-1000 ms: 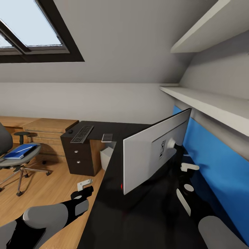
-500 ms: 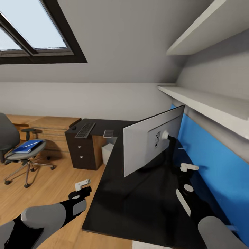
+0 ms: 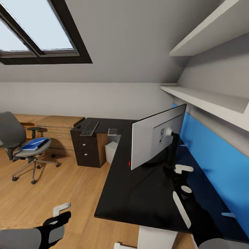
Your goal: In the bedroom, organize the workspace by keeping the computer under the desk, ensuring the monitor is on the desk, placing the keyboard on the desk next to the monitor, placing the mouse on the desk next to the keyboard, moving the folder from the swivel chair onto the desk next to the mouse, stacking the notebook on top of the folder with the pen on top of the notebook, and positioning the swivel chair next to the desk.
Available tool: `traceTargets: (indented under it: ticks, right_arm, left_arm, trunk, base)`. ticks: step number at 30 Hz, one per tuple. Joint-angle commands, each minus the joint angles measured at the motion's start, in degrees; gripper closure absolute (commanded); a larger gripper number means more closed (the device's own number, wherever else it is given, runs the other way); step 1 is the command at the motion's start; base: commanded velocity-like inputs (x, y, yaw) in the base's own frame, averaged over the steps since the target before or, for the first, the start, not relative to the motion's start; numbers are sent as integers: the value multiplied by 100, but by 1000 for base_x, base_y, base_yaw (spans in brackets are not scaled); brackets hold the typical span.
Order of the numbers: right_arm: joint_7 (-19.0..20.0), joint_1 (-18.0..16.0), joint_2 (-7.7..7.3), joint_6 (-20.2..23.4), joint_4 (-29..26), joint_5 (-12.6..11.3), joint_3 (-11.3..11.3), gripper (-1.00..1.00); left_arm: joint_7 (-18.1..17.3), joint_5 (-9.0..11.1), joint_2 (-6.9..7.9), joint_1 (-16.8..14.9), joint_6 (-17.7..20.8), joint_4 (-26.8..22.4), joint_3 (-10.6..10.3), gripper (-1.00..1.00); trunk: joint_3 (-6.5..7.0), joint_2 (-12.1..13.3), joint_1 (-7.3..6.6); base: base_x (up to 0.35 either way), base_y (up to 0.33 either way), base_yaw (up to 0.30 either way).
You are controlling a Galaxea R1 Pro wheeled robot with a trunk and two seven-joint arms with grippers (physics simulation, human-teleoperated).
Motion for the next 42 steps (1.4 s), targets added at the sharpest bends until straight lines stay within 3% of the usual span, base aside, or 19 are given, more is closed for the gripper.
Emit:
traceTargets:
  ticks: [1, 4, 8, 10, 12, 13, 15, 17, 18, 21, 24, 35, 42]
  right_arm:
    - [-53, 34, 94, 236, -161, -46, 25, -100]
    - [-183, 83, 293, 711, -636, -48, 36, -100]
    - [-623, 93, 450, 863, -1082, -62, 69, -100]
    - [-897, 95, 636, 894, -1326, -53, 369, -100]
    - [-1050, 96, 734, 900, -1426, -29, 661, -100]
    - [-1556, 98, 798, 874, -1434, 12, 1330, -100]
    - [-1631, 102, 776, 868, -1402, 19, 1404, -100]
    - [-1651, 108, 709, 866, -1397, 16, 1430, -100]
    - [-1669, 116, 598, 860, -1386, -4, 1470, -100]
    - [-1706, 149, 620, 825, -1352, 28, 1507, -100]
    - [-1765, 149, 627, 744, -1314, 75, 1602, -100]
    - [-1682, 158, 590, 819, -1383, 1, 1550, -100]
    - [-1680, 158, 590, 820, -1383, 0, 1557, -100]
  left_arm:
    - [22, 36, 14, 124, -50, -34, -48, -100]
    - [-9, 36, 29, 569, -103, -39, -48, -100]
    - [-14, 36, 39, 911, -466, -36, -48, -100]
    - [-15, 36, 19, 1197, -1277, -31, -53, -100]
    - [-13, 36, 2, 1289, -1866, -36, -59, -100]
    - [2, 36, -117, 1665, -3274, -39, -85, -100]
    - [-9, 36, -141, 1765, -3576, -41, -89, -100]
    - [-18, 36, -152, 1801, -3542, -42, -93, -100]
    - [-11, 36, -194, 1832, -3088, -40, -98, -100]
    - [-2, 36, -229, 1847, -3007, -56, -95, -100]
    - [0, 36, -327, 1849, -3033, -61, -93, -100]
    - [12, 18, -684, 1851, -3059, -65, -92, -100]
    - [12, 18, -692, 1852, -3052, -64, -99, -100]
  trunk:
    - [-6, -5, 0]
    - [-6, -5, 0]
    - [-6, -5, 0]
    - [-6, -5, 0]
    - [-6, -5, 0]
    - [-6, -5, 0]
    - [-6, -5, 0]
    - [-6, -5, 0]
    - [-6, -5, 0]
    - [-6, -5, 1]
    - [-6, -5, 1]
    - [-6, -5, 1]
    - [-6, -5, 1]
  base:
    - [-5, 17, 0]
    - [-2, 6, 0]
    - [0, 1, 0]
    - [0, 0, 0]
    - [0, 0, 0]
    - [0, 0, 0]
    - [0, 0, 0]
    - [0, 0, 0]
    - [0, 0, 0]
    - [0, 9, 0]
    - [0, 0, 0]
    - [0, 2, 0]
    - [0, 172, 0]
